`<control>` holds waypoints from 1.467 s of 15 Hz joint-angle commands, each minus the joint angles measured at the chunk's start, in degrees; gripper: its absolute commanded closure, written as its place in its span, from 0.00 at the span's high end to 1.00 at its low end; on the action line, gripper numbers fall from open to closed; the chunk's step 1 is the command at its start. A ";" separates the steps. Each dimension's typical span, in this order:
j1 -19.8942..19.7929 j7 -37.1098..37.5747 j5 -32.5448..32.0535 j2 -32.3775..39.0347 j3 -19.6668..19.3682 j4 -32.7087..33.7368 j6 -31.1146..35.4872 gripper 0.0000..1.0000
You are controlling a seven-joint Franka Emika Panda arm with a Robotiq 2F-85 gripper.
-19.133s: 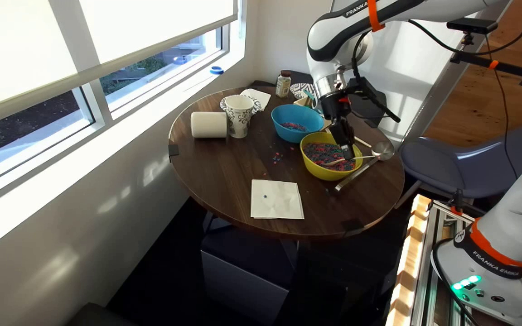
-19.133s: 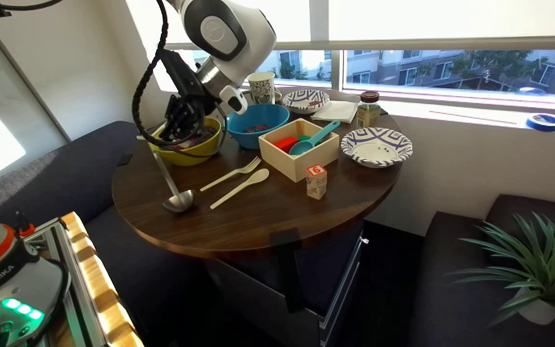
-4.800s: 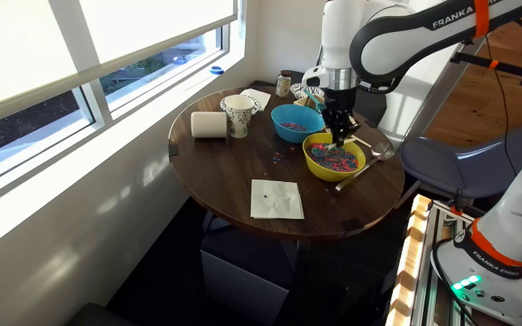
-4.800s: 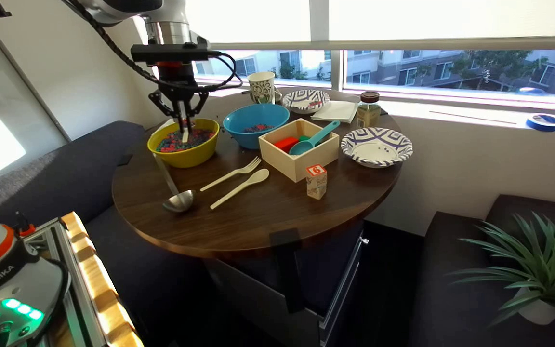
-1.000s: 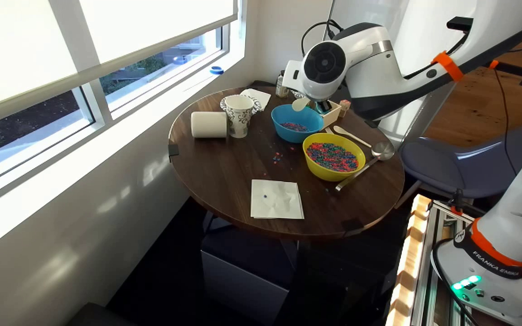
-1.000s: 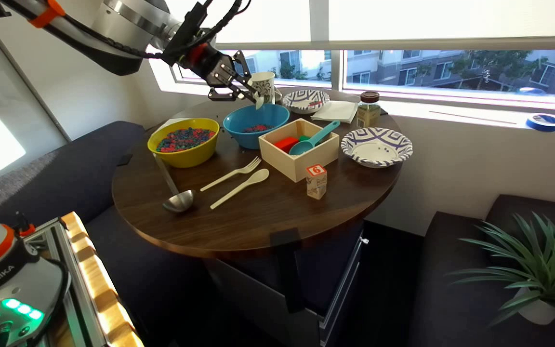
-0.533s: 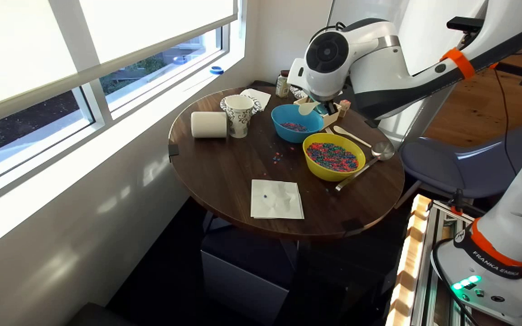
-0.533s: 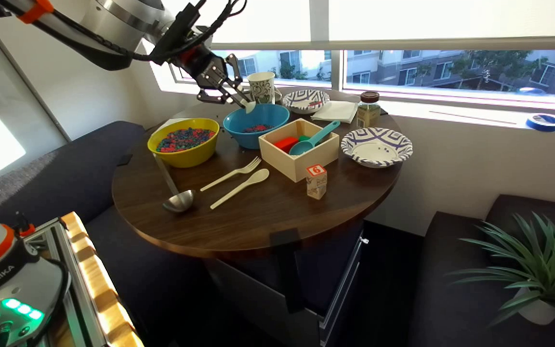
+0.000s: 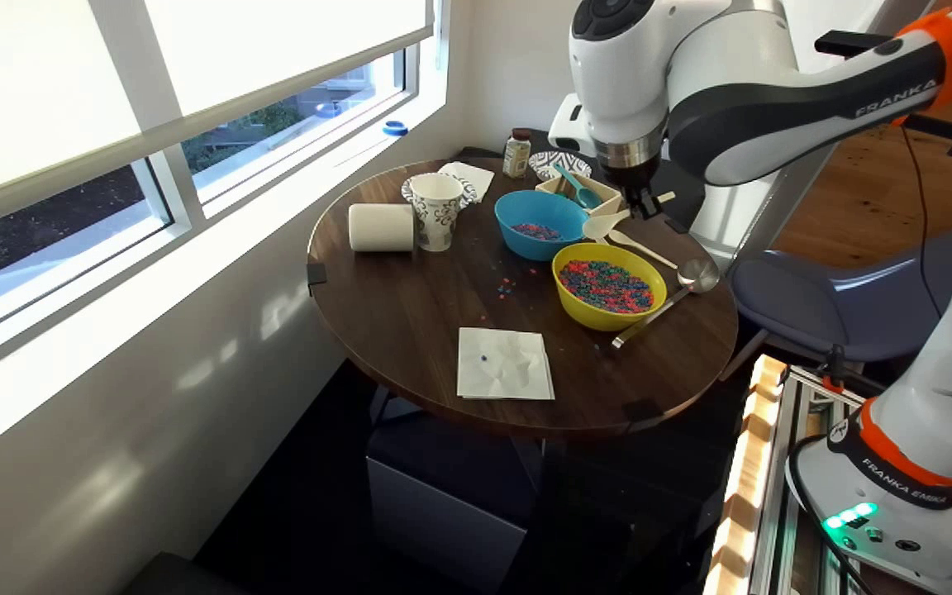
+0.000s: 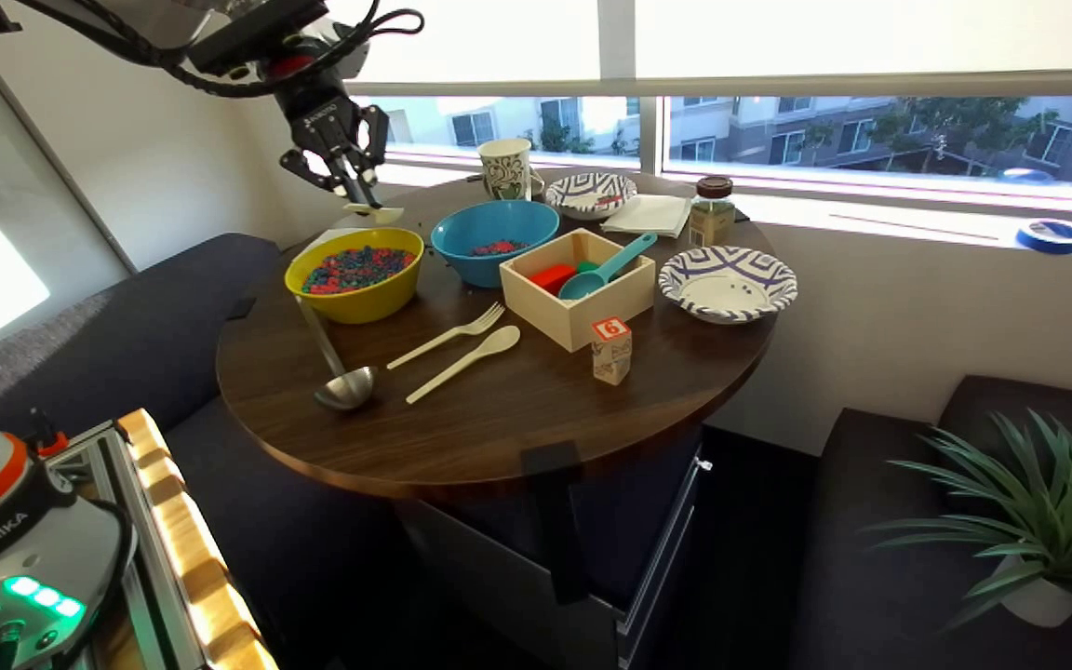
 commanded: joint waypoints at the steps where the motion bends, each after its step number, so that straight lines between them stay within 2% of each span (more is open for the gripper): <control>1: 1.16 -4.71 7.26 -2.60 0.05 -0.83 -5.88 0.03; 6: 0.87 -5.94 10.28 -1.04 -0.51 -1.63 -9.84 0.03; 10: 0.35 -5.89 11.31 1.21 -1.06 -2.75 -9.86 0.03; 22: -1.22 -6.56 14.72 7.17 -1.96 -1.67 -1.05 0.03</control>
